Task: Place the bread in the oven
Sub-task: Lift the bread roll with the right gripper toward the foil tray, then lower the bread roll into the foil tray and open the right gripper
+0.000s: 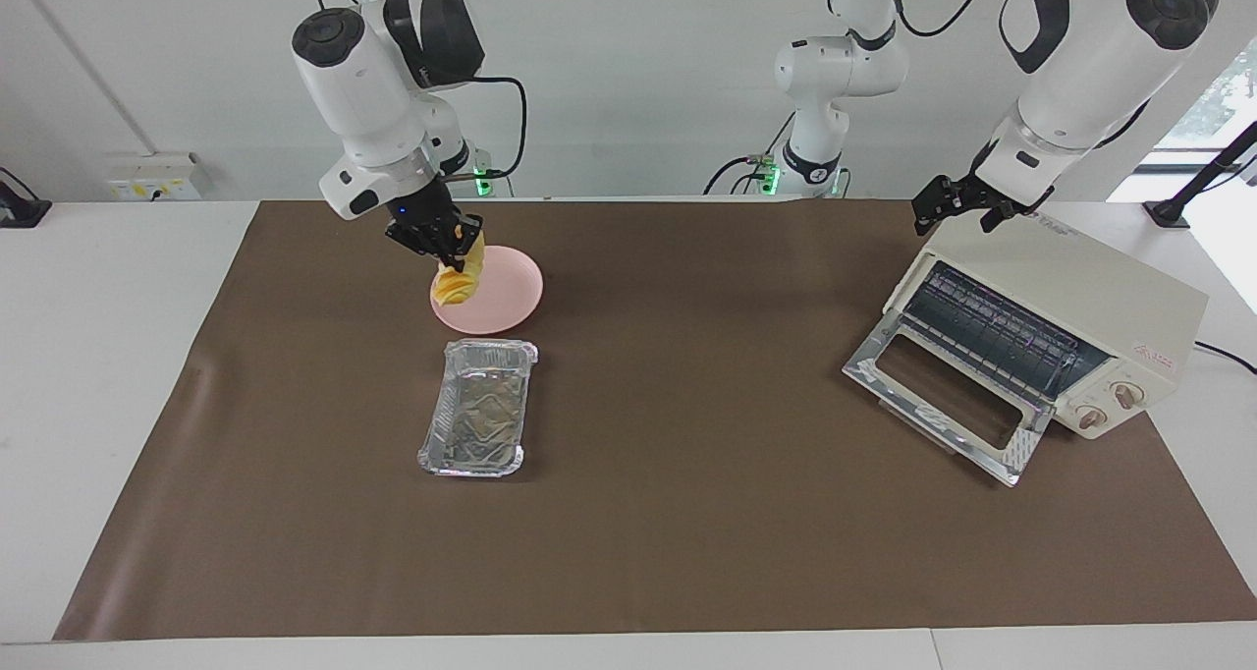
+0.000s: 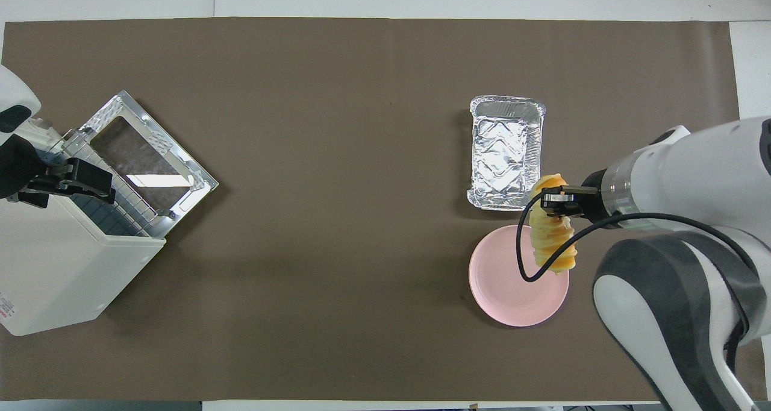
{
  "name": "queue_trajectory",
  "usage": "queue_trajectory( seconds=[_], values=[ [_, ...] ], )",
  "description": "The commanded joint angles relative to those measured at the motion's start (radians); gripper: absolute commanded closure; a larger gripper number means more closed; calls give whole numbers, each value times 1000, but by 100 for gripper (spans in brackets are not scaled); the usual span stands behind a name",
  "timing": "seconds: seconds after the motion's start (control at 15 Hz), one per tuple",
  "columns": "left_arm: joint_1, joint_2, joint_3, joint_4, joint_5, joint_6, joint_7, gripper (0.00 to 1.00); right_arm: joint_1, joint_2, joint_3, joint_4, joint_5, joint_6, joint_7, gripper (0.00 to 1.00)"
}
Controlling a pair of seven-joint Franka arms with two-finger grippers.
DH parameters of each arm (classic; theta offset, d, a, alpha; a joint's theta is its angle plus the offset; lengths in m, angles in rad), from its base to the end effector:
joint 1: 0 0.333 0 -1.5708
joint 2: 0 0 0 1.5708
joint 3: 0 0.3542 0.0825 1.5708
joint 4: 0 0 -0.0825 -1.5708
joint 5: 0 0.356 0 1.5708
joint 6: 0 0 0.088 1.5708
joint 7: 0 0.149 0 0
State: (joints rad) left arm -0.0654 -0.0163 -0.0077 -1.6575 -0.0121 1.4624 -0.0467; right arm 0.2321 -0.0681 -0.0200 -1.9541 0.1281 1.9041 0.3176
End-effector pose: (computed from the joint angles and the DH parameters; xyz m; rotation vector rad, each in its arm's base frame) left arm 0.4963 -0.0383 0.5835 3.1275 -0.0416 -0.2810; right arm 0.4987 0.1218 0.5136 -3.0102 0.2206 0.0223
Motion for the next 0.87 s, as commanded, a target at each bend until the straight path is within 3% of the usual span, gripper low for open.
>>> queue_trajectory(
  seconds=[0.0,0.27,0.47,0.6,0.8],
  values=[
    [7,-17,-6,-16,20,15,-1,0,-8,215,6,228,-19,-8,6,100],
    [7,-17,-6,-16,20,15,-1,0,-42,329,6,276,-33,145,3,100],
    [7,-17,-6,-16,20,16,-1,0,-40,428,8,331,-13,188,0,100],
    [7,-17,-6,-16,20,16,-1,0,-33,470,8,305,-15,240,-2,100],
    [7,-19,-6,-16,20,15,-1,0,-30,473,12,284,-13,219,-3,100]
  ],
)
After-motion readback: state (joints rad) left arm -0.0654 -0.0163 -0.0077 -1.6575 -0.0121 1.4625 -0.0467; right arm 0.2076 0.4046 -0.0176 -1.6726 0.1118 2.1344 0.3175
